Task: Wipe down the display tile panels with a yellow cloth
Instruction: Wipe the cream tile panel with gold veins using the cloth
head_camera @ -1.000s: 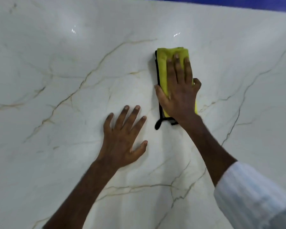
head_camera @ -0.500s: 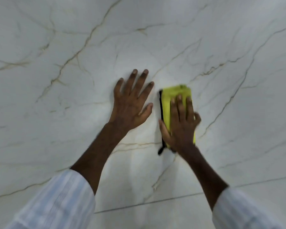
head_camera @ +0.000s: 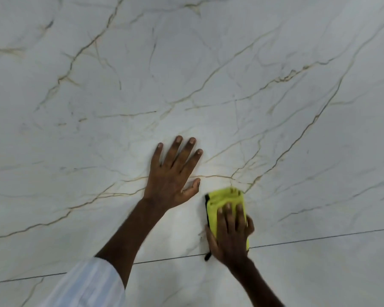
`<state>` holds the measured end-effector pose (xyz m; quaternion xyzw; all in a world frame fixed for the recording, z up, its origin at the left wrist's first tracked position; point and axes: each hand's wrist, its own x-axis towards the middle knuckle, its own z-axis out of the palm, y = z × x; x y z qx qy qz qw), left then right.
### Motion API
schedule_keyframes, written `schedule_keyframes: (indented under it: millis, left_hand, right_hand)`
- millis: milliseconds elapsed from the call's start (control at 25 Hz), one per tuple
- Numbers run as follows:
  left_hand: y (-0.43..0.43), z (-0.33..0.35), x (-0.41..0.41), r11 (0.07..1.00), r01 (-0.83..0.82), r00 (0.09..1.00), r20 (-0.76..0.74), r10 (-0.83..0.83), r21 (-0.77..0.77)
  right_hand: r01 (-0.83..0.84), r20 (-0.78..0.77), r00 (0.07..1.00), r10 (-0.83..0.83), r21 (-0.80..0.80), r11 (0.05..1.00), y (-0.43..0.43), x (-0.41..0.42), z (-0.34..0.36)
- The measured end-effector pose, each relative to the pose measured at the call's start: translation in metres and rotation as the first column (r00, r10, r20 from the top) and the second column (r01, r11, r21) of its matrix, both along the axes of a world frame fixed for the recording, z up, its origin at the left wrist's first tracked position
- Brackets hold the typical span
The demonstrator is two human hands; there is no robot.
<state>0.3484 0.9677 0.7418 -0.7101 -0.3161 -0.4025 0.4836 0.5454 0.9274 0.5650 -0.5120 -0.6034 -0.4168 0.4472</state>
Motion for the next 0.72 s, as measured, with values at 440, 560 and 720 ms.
schedule_keyframes:
  millis: [440,560,720]
  left_hand:
    - [-0.001,-0.011,0.042,0.998,-0.055,0.978,0.199,0.06,-0.032]
    - [0.0,-0.01,0.043,0.998,-0.064,0.978,0.199,0.065,-0.014]
    - [-0.007,-0.008,0.042,0.999,-0.029,0.977,0.209,0.032,-0.018]
  right_hand:
    - [-0.02,-0.147,0.988,0.049,0.198,0.98,0.018,0.05,0.133]
    - [0.018,-0.136,0.991,0.0,0.131,0.991,0.016,0.074,0.049]
    - [-0.014,-0.119,0.993,0.016,0.022,1.0,0.001,0.083,-0.028]
